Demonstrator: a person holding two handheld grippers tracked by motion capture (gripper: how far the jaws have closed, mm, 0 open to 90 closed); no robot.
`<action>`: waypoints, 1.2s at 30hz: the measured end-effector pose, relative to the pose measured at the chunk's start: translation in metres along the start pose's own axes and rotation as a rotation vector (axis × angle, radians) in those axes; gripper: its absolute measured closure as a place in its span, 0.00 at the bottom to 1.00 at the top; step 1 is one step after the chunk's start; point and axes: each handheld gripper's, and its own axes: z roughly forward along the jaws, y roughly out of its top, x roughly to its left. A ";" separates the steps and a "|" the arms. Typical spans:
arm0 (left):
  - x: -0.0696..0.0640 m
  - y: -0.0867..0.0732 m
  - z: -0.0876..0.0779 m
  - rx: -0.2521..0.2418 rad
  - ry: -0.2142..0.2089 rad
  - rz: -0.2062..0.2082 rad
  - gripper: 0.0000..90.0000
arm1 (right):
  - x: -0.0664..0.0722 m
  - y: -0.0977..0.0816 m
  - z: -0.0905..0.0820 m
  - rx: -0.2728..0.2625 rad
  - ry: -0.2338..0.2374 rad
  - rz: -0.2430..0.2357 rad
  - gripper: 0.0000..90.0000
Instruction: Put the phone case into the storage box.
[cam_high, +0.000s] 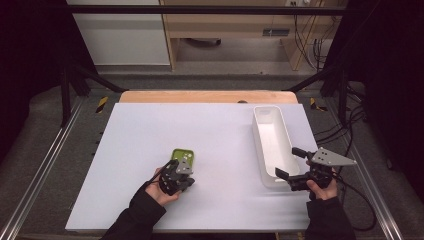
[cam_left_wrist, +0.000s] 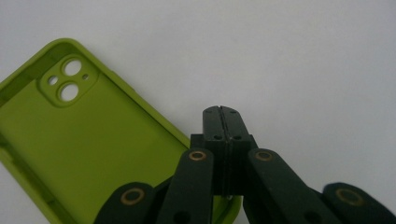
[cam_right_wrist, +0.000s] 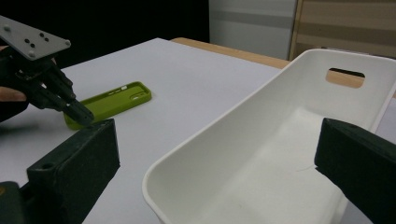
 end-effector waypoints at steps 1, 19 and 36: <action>0.000 -0.002 -0.001 0.000 0.004 -0.002 1.00 | 0.000 0.000 0.000 0.001 0.000 -0.001 0.01; 0.012 -0.027 -0.016 0.012 0.040 -0.044 1.00 | 0.000 0.000 0.000 0.000 0.000 0.000 0.01; 0.029 -0.024 -0.056 -0.193 0.079 -0.142 0.74 | 0.000 0.000 -0.001 -0.003 -0.001 -0.002 0.01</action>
